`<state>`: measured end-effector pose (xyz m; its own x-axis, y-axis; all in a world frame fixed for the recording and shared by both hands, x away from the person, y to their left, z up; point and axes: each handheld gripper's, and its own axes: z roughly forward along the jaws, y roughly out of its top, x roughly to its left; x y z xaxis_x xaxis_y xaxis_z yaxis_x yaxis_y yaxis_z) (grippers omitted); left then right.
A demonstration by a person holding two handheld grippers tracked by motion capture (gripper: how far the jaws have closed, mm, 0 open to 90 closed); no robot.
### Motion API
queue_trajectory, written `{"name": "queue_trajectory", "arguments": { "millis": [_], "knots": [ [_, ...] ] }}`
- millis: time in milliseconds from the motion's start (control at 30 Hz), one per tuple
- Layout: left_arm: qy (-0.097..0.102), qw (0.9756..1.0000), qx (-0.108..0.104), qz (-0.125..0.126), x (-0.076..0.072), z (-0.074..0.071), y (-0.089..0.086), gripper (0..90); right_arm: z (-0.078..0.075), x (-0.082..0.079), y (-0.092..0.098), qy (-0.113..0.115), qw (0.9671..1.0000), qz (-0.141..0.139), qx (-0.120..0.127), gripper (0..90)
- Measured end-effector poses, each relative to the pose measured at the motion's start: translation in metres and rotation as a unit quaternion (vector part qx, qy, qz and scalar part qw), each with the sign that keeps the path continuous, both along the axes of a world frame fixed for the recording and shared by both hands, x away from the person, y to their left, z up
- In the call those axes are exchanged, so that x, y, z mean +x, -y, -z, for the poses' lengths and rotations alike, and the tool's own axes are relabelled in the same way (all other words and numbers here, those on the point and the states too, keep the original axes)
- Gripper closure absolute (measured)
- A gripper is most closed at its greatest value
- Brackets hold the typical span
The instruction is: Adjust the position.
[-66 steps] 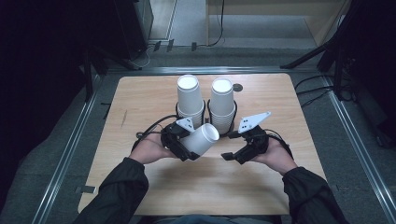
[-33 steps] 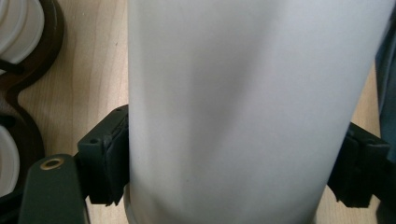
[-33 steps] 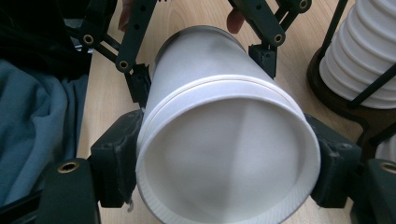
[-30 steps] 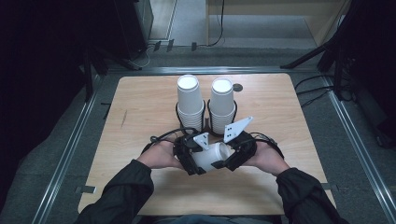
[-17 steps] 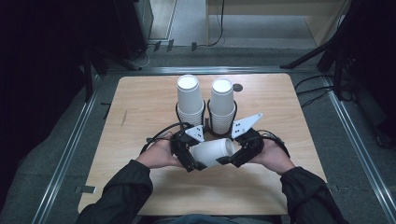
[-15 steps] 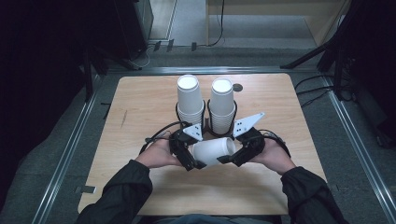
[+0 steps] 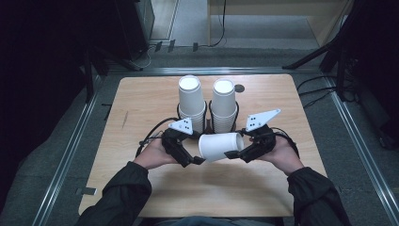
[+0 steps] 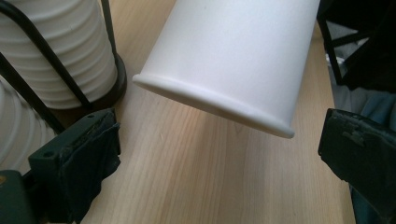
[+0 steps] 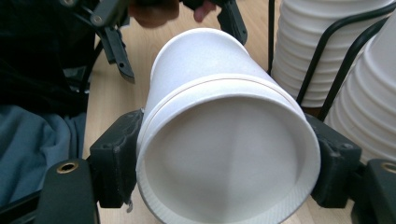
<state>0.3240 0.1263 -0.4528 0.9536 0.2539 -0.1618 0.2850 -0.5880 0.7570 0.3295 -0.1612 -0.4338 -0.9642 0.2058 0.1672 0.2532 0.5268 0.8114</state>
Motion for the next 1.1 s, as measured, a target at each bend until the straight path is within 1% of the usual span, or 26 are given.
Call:
{"name": "queue_trajectory", "arguments": {
  "millis": [67, 100, 167, 200, 233, 267, 300, 333, 367, 400, 433, 467, 567, 600, 633, 667, 700, 733, 767, 800, 900, 967, 1000, 1033, 1067, 1100],
  "knots": [
    [0.001, 1.0000, -0.004, 0.001, 0.000, 0.000, 0.000, 0.0, -0.002, 0.000, 0.001, -0.001, 1.0000, 0.002, 0.004, 24.3],
    [-0.002, 1.0000, -0.007, -0.001, 0.000, 0.001, 0.000, 0.0, -0.003, -0.001, 0.002, -0.001, 1.0000, 0.001, 0.008, 24.3],
    [-0.004, 0.9999, -0.012, -0.001, 0.001, 0.003, 0.002, 0.0, -0.008, -0.002, 0.003, 0.004, 0.9998, 0.004, 0.020, 24.3],
    [-0.004, 0.9999, -0.012, -0.001, 0.001, 0.003, 0.002, 0.0, -0.008, -0.002, 0.003, 0.004, 0.9998, 0.004, 0.020, 24.3],
    [-0.009, 0.9997, -0.023, 0.000, 0.001, 0.004, 0.004, 0.0, -0.011, -0.003, 0.003, 0.004, 0.9995, 0.004, 0.032, 24.3],
    [-0.009, 0.9997, -0.023, 0.000, 0.001, 0.004, 0.004, 0.0, -0.011, -0.003, 0.003, 0.004, 0.9995, 0.004, 0.032, 24.3],
    [-0.010, 0.9996, -0.027, 0.003, 0.000, 0.004, 0.005, 0.0, -0.013, -0.003, 0.003, 0.004, 0.9993, 0.003, 0.037, 24.3],
    [-0.017, 0.9991, -0.037, 0.002, 0.000, 0.004, 0.008, 0.0, -0.015, -0.004, 0.001, 0.005, 0.9989, 0.001, 0.047, 24.3],
    [-0.017, 0.9991, -0.037, 0.002, 0.000, 0.004, 0.008, 0.0, -0.015, -0.004, 0.001, 0.005, 0.9989, 0.001, 0.047, 24.3],
    [-0.016, 0.9991, -0.040, 0.002, -0.001, 0.004, 0.009, 0.0, -0.017, -0.005, -0.001, 0.001, 0.9984, -0.005, 0.056, 24.3],
    [-0.016, 0.9988, -0.045, 0.004, -0.002, 0.004, 0.011, 0.0, -0.017, -0.005, -0.001, 0.001, 0.9984, -0.005, 0.056, 24.3],
    [-0.017, 0.9982, -0.057, 0.010, -0.003, 0.005, 0.013, 0.0, -0.017, -0.007, -0.003, 0.001, 0.9981, -0.010, 0.060, 24.3],
    [-0.015, 0.9979, -0.062, 0.016, -0.004, 0.004, 0.016, 0.0, -0.017, -0.007, -0.006, -0.002, 0.9978, -0.017, 0.064, 24.3],
    [-0.010, 0.9977, -0.064, 0.020, -0.006, 0.003, 0.018, 0.0, -0.016, -0.008, -0.008, -0.004, 0.9976, -0.020, 0.066, 24.3],
    [-0.009, 0.9967, -0.077, 0.022, -0.007, 0.002, 0.018, 0.0, -0.015, -0.008, -0.011, -0.004, 0.9977, -0.027, 0.062, 24.3],
    [-0.009, 0.9964, -0.082, 0.022, -0.007, 0.001, 0.017, 1.7, -0.015, -0.009, -0.012, -0.008, 0.9976, -0.028, 0.062, 24.3],
    [-0.009, 0.9964, -0.082, 0.022, -0.007, 0.001, 0.017, 3.1, -0.015, -0.009, -0.012, -0.008, 0.9976, -0.028, 0.062, 24.3],
    [-0.010, 0.9955, -0.093, 0.019, -0.006, 0.000, 0.013, 5.5, -0.014, -0.009, -0.012, -0.008, 0.9974, -0.029, 0.066, 24.4],
    [-0.007, 0.9952, -0.095, 0.021, -0.006, -0.001, 0.012, 7.0, -0.014, -0.009, -0.012, -0.009, 0.9970, -0.028, 0.071, 24.6],
    [-0.003, 0.9954, -0.094, 0.020, -0.007, -0.002, 0.012, 7.8, -0.015, -0.008, -0.011, -0.011, 0.9968, -0.030, 0.074, 24.6],
    [0.001, 0.9958, -0.089, 0.020, -0.007, -0.003, 0.012, 9.8, -0.015, -0.009, -0.011, -0.005, 0.9969, -0.031, 0.072, 24.7],
    [-0.007, 0.9962, -0.083, 0.024, -0.005, -0.003, 0.012, 10.4, -0.014, -0.008, -0.011, -0.009, 0.9969, -0.028, 0.074, 24.6],
    [-0.007, 0.9962, -0.083, 0.024, -0.005, -0.003, 0.012, 10.6, -0.014, -0.008, -0.011, -0.009, 0.9969, -0.028, 0.074, 24.6],
    [-0.015, 0.9964, -0.080, 0.024, -0.004, -0.003, 0.012, 10.8, -0.013, -0.008, -0.011, -0.012, 0.9970, -0.027, 0.072, 24.3],
    [-0.015, 0.9964, -0.080, 0.024, -0.004, -0.003, 0.012, 10.9, -0.012, -0.007, -0.011, -0.017, 0.9969, -0.027, 0.073, 24.1],
    [-0.019, 0.9964, -0.079, 0.023, -0.003, -0.003, 0.011, 10.9, -0.012, -0.007, -0.011, -0.017, 0.9969, -0.027, 0.073, 24.1]
  ]
}}
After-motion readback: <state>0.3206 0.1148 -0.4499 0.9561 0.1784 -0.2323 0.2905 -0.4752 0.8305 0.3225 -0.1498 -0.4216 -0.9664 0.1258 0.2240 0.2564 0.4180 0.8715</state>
